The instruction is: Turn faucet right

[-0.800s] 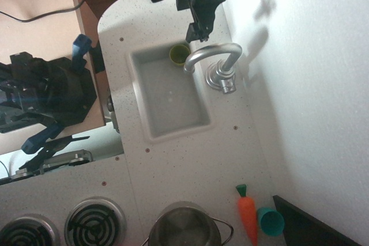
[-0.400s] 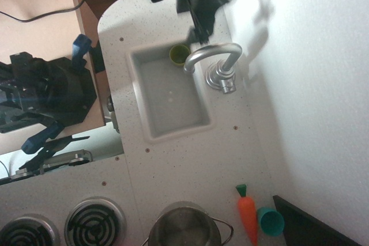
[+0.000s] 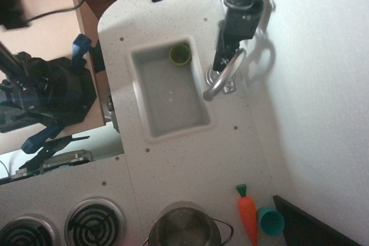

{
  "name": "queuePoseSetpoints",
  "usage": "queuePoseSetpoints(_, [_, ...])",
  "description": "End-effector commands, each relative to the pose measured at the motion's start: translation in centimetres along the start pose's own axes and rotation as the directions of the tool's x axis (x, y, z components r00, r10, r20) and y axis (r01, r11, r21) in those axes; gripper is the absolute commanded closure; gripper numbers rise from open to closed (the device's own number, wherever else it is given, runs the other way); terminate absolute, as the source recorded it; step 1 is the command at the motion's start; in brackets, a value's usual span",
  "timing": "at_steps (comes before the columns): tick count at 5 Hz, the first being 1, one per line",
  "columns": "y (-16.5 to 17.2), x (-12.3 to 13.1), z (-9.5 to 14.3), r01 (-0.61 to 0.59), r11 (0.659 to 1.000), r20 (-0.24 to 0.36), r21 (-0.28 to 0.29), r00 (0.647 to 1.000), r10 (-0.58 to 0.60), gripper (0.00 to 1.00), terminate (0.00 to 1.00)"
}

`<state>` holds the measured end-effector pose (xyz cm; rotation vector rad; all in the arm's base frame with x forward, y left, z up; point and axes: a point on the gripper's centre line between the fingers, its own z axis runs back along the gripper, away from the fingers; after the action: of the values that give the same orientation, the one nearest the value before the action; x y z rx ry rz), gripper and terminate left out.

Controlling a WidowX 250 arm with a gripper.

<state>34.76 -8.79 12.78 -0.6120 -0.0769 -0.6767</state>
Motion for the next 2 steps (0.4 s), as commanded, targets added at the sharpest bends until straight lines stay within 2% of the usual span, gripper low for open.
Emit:
queuePoseSetpoints(1, [-1.9, 4.6, -1.2, 0.453, 0.857, 0.268, -0.247, 0.881, -0.389, 0.0, 0.0])
queuePoseSetpoints(2, [-1.5, 2.6, -0.1, 0.5, 0.663, 0.321, -0.557, 0.866, -0.384, 0.0, 0.0])
